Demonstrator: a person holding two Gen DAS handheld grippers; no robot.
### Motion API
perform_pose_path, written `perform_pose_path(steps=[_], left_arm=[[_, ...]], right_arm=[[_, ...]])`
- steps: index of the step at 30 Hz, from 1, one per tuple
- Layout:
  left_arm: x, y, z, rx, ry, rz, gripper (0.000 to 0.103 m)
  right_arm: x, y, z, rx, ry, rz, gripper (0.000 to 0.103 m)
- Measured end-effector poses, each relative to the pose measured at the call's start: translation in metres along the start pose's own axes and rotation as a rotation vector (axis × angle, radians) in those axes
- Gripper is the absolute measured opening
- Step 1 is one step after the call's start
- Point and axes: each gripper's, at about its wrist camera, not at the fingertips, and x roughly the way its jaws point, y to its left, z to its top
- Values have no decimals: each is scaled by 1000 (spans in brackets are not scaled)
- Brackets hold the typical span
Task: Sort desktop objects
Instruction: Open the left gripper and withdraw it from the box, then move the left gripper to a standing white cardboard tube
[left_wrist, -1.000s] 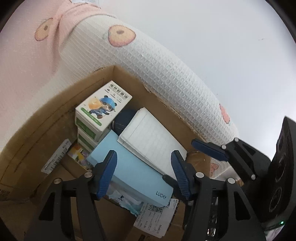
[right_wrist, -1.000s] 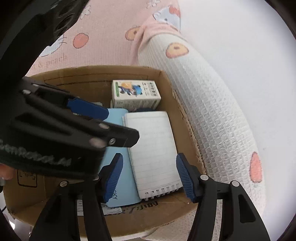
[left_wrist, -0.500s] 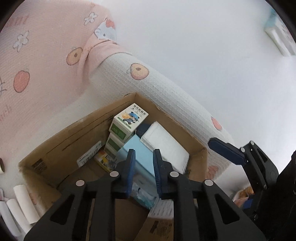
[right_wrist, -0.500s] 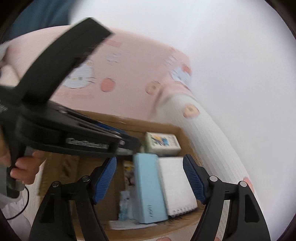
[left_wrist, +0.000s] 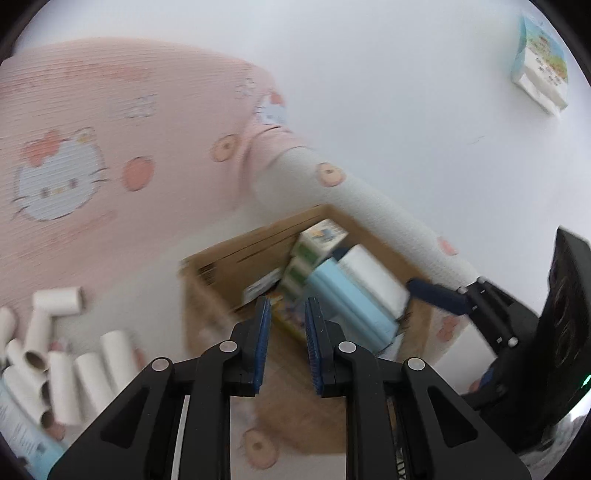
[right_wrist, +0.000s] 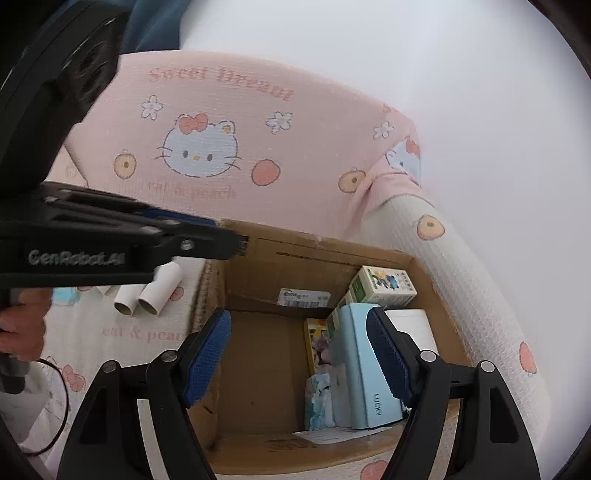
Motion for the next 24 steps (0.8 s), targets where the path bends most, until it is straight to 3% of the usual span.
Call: perform_pose_path(steps=[4, 9, 13, 18, 24], left_arm=[[-12, 25, -21, -29, 23, 91, 21], [-29, 68, -44, -141, 41, 106, 21], [-42, 93, -50, -174, 30, 169, 21], [-54, 116, -61, -216, 30, 179, 21], [-51, 146, -86, -287, 73, 189, 21]], right_arm=[[-7, 19, -2, 38, -19, 107, 74], [-9, 49, -6, 22, -6, 135, 74], [-11, 76, -7, -15, -26, 182, 74], [0, 101, -2, -29, -14, 242, 74], [19, 128, -6, -26, -58, 303, 74]])
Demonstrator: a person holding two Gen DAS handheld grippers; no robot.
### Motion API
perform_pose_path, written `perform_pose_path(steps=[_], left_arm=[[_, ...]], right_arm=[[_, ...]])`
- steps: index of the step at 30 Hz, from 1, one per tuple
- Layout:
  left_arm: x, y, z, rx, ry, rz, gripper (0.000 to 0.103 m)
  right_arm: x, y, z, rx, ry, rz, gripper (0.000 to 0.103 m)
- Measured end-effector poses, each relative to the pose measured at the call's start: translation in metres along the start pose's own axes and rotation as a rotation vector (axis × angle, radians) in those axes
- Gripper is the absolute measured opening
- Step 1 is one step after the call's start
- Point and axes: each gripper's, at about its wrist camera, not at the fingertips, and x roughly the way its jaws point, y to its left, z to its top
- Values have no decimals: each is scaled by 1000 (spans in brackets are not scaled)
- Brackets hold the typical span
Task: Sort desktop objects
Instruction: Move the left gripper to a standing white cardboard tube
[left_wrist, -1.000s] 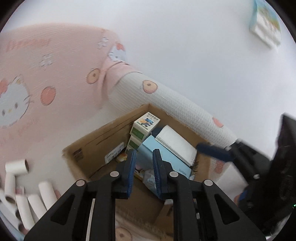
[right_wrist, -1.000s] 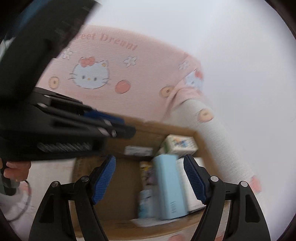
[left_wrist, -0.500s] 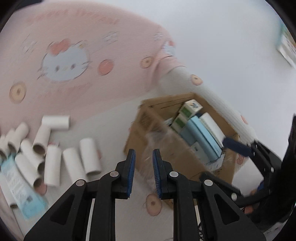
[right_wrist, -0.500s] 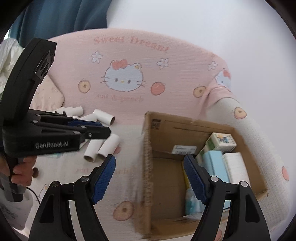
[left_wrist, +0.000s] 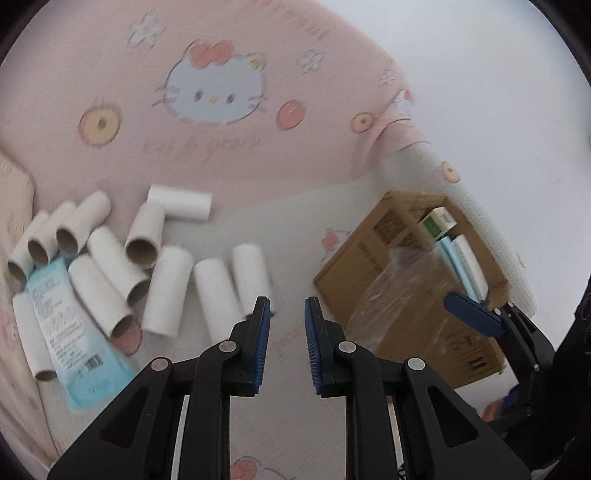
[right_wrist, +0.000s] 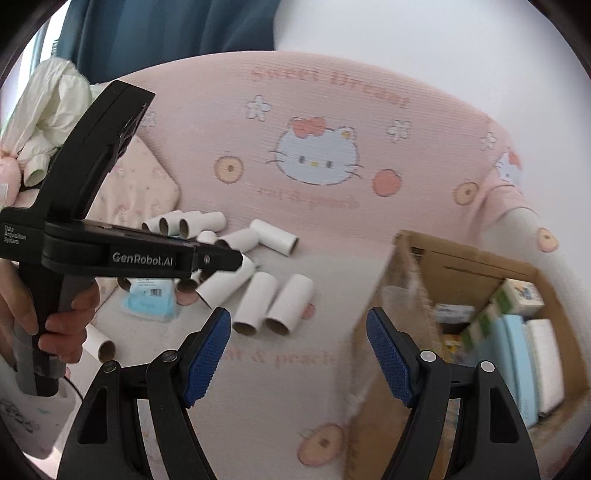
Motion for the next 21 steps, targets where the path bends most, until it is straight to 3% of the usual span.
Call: perform_pose_path(steps=[4, 11, 17, 21], left_arm=[[22, 32, -11, -117, 65, -6, 24], [55, 60, -28, -217, 137, 54, 46], [80, 79, -34, -378, 150, -45, 47], [87, 88, -34, -420, 140, -16, 47]], right_arm=[[37, 11, -11, -8, 48, 21, 74], [90, 15, -31, 72, 116, 90, 74], [124, 17, -45, 114, 159, 105, 74], [140, 15, -51, 141, 180, 125, 74]])
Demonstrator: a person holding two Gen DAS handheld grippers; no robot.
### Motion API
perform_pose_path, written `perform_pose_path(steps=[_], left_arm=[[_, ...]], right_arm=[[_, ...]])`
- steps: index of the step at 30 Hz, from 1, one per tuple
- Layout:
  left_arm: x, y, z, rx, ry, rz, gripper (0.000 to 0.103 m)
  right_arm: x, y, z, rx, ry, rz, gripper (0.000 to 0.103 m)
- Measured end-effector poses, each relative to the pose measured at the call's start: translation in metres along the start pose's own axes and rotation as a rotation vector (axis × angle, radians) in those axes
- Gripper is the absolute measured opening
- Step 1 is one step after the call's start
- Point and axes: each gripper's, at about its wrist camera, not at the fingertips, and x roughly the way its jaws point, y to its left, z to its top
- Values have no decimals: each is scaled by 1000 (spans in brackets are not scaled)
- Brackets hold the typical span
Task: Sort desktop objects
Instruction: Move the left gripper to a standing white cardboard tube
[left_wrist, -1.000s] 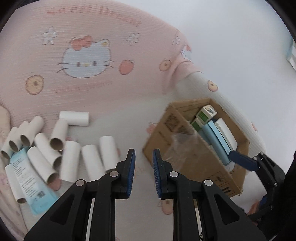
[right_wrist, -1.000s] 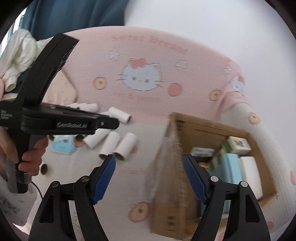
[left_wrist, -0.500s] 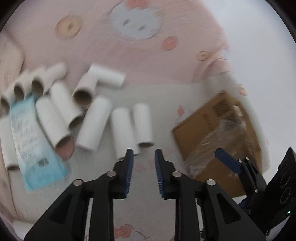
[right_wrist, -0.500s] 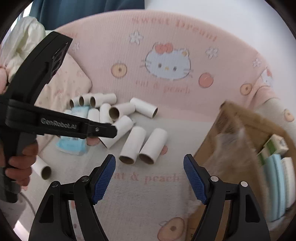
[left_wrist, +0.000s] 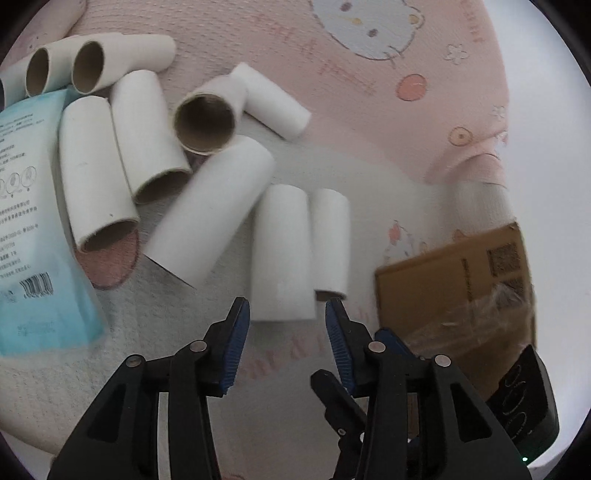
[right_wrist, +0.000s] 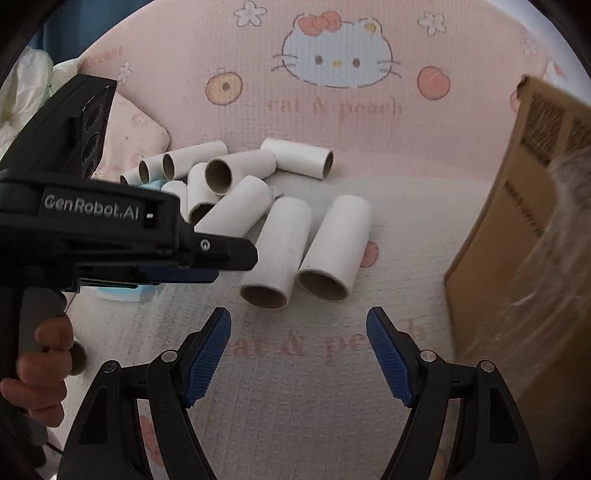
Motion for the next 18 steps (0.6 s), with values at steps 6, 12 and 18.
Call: perform_pose_path(steps=[6, 12, 18], left_arm=[[13, -2, 6, 43, 44, 27, 47], [24, -12, 18, 110, 61, 36, 47], [36, -13, 27, 119, 85, 71, 47]], right_arm=[[15, -6, 7, 43, 22, 48, 74], [30, -8, 14, 90, 54, 102, 50], [47, -16, 15, 180, 101, 196, 39]])
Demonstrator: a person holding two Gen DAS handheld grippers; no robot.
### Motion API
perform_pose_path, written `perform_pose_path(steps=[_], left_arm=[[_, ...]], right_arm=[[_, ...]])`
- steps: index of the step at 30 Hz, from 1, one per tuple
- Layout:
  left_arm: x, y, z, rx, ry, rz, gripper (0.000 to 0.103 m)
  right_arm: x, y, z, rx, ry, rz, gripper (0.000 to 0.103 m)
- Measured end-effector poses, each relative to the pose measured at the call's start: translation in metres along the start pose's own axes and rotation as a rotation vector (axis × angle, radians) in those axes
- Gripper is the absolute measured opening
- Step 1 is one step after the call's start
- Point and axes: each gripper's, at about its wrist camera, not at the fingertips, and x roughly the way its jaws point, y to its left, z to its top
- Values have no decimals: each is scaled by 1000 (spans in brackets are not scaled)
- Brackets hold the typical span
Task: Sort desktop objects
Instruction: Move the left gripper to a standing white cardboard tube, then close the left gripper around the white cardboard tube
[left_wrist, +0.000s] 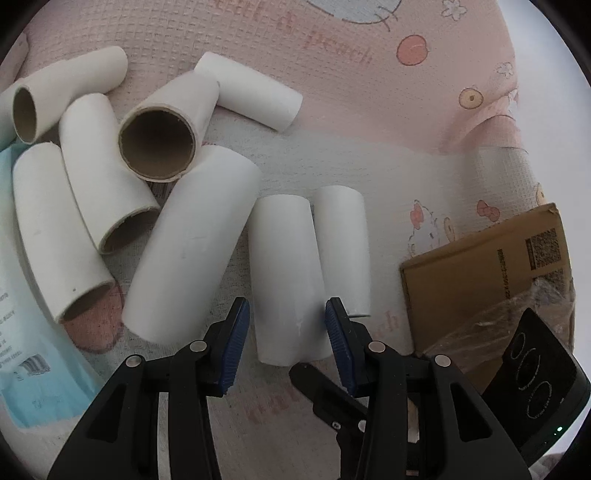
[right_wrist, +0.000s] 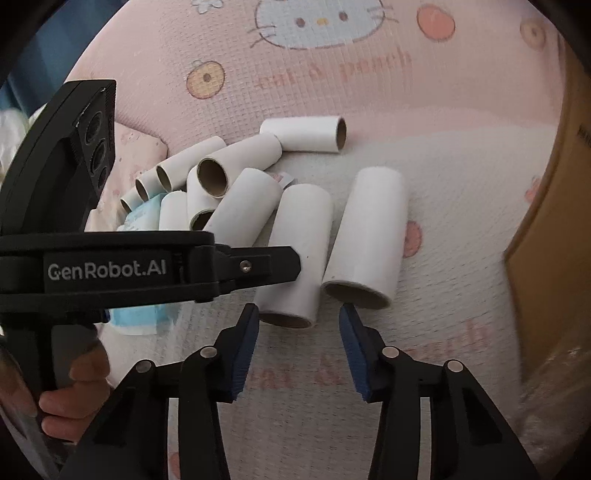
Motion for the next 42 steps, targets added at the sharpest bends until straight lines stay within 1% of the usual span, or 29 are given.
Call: perform_pose_path(steps=[1, 3, 5, 9, 13, 18, 20, 21, 23, 26, 29, 30, 32, 33, 36, 39, 40, 42], left_arm=[[2, 1, 1, -12, 7, -11, 47], [3, 2, 1, -19, 2, -9, 47], [2, 0, -1, -15, -8, -2, 46], [-1, -2, -8, -9, -10, -4, 45], [-6, -1, -18, -24, -6, -16, 45], [-11, 0, -44, -60, 24, -82, 45], [-10, -1, -56, -70, 45, -97, 45], [-9, 0, -60, -71, 51, -96, 45], [-10, 0, -65, -81, 32, -94, 45], [-15, 1, -61, -84, 19, -100, 45], [-26, 1, -53, -40, -28, -75, 46], [-27, 2, -50, -32, -34, -67, 46], [-24, 6, -43, -34, -26, -54, 46], [-21, 8, -41, -40, -18, -55, 46], [-11, 14, -33, -77, 14, -77, 46], [-6, 18, -30, -111, 23, -115, 46], [-4, 19, -30, -124, 28, -125, 46], [0, 23, -29, -165, 40, -160, 46]], right_arm=[[1, -1, 0, 11, 5, 18, 35], [3, 0, 1, 22, 8, 47, 30], [3, 2, 2, 17, 13, 41, 30], [2, 2, 3, 23, 38, 65, 26], [-3, 7, -2, 19, 49, 52, 25], [-19, 10, -14, 36, 95, 35, 25], [-25, 11, -20, 21, 108, 30, 25], [-28, 12, -23, 5, 108, 14, 25], [-29, 13, -25, -19, 119, -3, 25], [-31, 9, -24, -8, 111, -1, 25], [-35, 4, -21, 19, 94, 12, 25], [-37, 2, -20, 26, 85, 17, 26], [-36, -1, -17, 28, 79, 18, 26], [-33, -2, -15, 31, 89, 17, 26], [-23, -6, -13, 59, 115, 42, 26], [-18, -9, -11, 92, 127, 68, 26], [-17, -10, -11, 104, 131, 85, 27], [-14, -15, -13, 149, 139, 127, 33]])
